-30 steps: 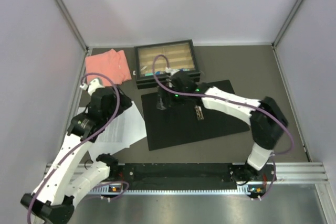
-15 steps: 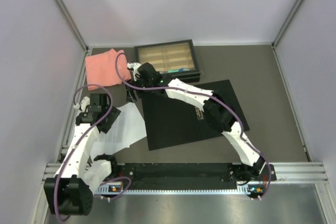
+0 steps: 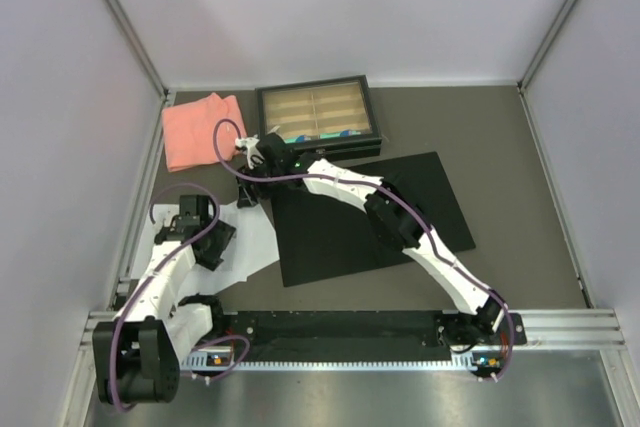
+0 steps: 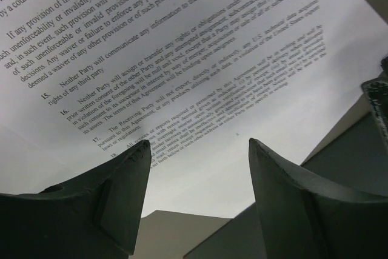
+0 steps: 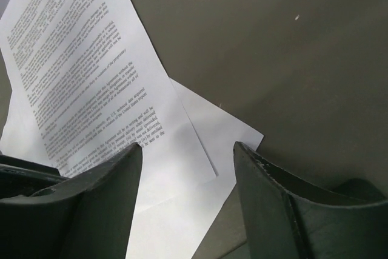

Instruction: Put the files into the folder

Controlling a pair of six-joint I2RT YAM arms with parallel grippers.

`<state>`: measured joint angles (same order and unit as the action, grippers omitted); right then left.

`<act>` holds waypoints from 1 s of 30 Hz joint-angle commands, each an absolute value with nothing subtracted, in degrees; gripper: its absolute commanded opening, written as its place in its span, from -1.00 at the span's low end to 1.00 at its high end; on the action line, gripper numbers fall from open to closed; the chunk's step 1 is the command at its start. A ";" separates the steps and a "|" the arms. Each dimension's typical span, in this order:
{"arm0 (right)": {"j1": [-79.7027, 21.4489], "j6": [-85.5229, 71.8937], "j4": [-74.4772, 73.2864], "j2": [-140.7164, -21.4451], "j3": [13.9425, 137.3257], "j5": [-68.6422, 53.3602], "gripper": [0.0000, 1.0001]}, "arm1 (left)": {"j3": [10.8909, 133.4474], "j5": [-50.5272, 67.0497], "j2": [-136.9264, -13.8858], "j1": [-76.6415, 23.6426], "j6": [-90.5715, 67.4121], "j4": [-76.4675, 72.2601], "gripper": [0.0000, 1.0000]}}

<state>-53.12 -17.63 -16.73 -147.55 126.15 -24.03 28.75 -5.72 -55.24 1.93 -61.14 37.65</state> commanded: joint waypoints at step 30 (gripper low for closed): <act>-55.11 -30.75 -5.02 -141.69 112.68 -37.88 0.15 | 20.83 -2.11 -57.83 2.37 -64.51 30.15 0.29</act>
